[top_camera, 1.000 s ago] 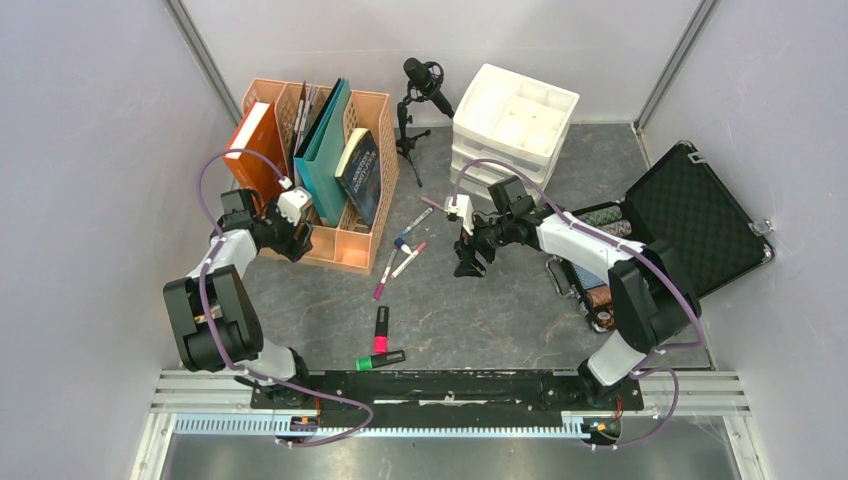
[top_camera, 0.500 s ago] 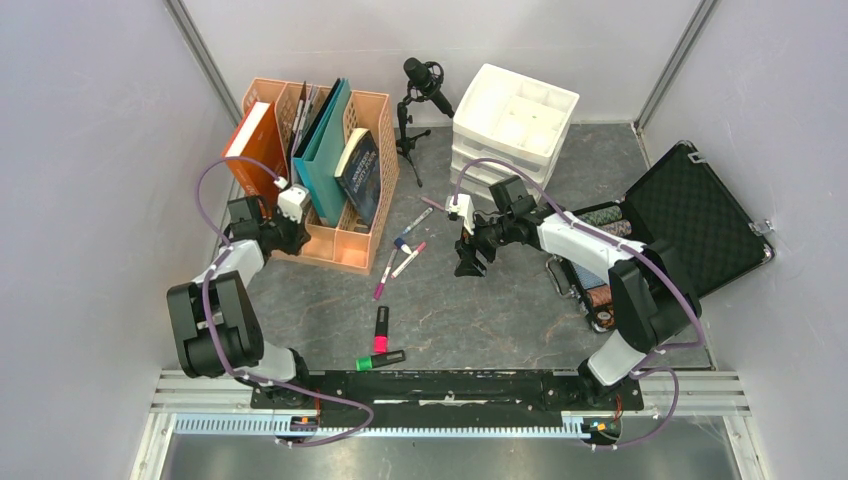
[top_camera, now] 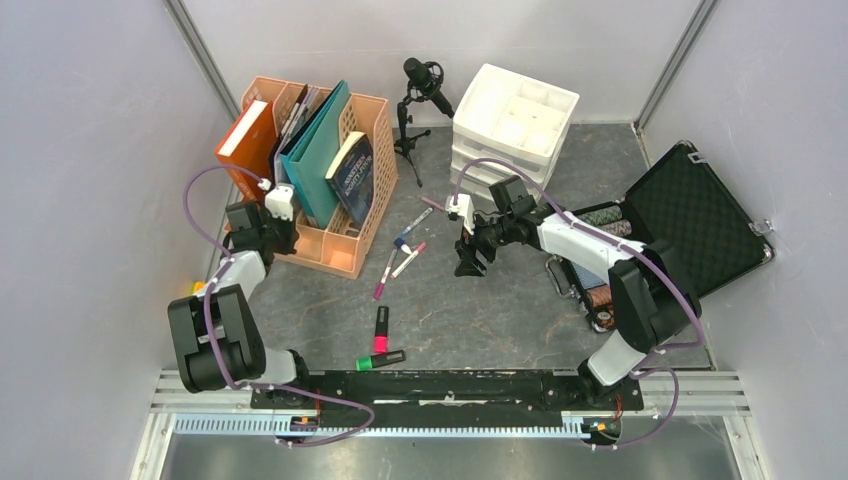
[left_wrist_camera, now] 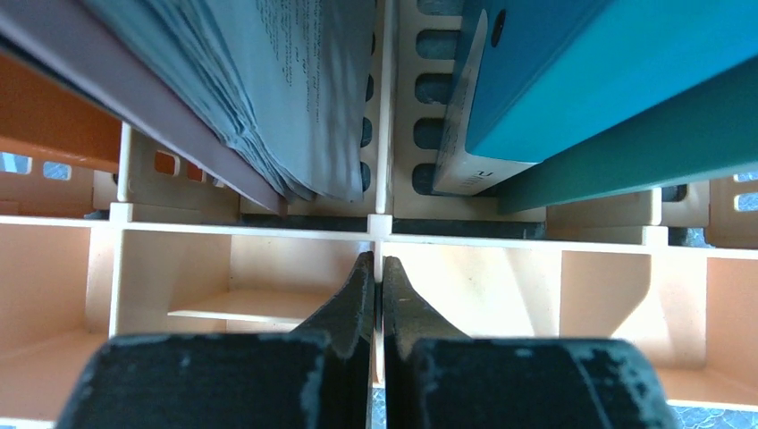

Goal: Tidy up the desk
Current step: Move the storage box to the corner of the board.

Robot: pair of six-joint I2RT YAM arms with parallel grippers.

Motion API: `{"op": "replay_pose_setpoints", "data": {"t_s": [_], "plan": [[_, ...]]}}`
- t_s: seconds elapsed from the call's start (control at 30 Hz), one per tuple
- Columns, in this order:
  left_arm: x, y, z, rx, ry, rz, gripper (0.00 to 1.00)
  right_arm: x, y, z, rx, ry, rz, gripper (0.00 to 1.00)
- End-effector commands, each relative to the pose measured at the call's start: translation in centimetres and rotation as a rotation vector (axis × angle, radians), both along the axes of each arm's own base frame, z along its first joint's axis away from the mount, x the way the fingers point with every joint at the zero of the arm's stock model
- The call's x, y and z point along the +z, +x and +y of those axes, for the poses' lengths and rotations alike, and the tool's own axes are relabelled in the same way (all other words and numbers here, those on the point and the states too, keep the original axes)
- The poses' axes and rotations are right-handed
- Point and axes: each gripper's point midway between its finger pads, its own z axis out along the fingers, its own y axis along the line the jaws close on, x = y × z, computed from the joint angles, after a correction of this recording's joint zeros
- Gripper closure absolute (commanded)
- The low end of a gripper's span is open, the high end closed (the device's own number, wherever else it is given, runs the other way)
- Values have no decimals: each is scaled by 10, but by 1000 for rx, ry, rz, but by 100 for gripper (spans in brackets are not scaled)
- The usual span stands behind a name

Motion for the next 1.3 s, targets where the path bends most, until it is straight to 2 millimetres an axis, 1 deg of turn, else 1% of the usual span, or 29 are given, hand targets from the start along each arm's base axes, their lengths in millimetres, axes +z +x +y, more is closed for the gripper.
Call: {"op": "replay_pose_setpoints", "data": {"t_s": [0.0,0.07,0.17,0.3,0.33,0.43,0.5,0.6,0.7,0.77,0.93,1.0,1.1,1.2,1.23,1.27], "plan": [[-27,-51,58,292,115,200,98,4,3,5,19,30,-10,23],[-24,-57,67,326,98,201,98,6,7,8,12,37,-7,22],[-23,-64,74,344,84,215,98,13,20,16,0,45,-15,23],[-33,-79,75,338,94,262,98,21,43,35,-7,51,-32,23],[-34,-81,74,335,94,263,98,27,50,41,-6,56,-41,23],[-40,-88,73,336,105,275,98,31,57,56,3,83,-23,23],[-44,-92,69,310,105,295,98,29,58,62,7,90,-14,23],[-50,-93,54,216,63,322,98,23,59,68,11,76,-20,23],[-52,-93,40,121,16,352,97,26,68,80,12,70,-52,23],[-52,-94,33,72,-5,365,95,36,81,93,10,71,-107,23],[-47,-99,27,30,-7,368,89,66,124,136,-42,129,-205,24],[-46,-103,22,-16,-2,363,86,66,142,150,-75,142,-235,25],[-42,-109,17,-81,21,357,82,74,167,168,-129,178,-298,26],[-43,-112,18,-97,35,368,79,77,197,183,-181,184,-365,30],[-43,-114,17,-101,37,373,78,73,206,187,-200,180,-380,32],[-44,-115,17,-100,39,376,77,76,214,191,-206,192,-404,33]]}}
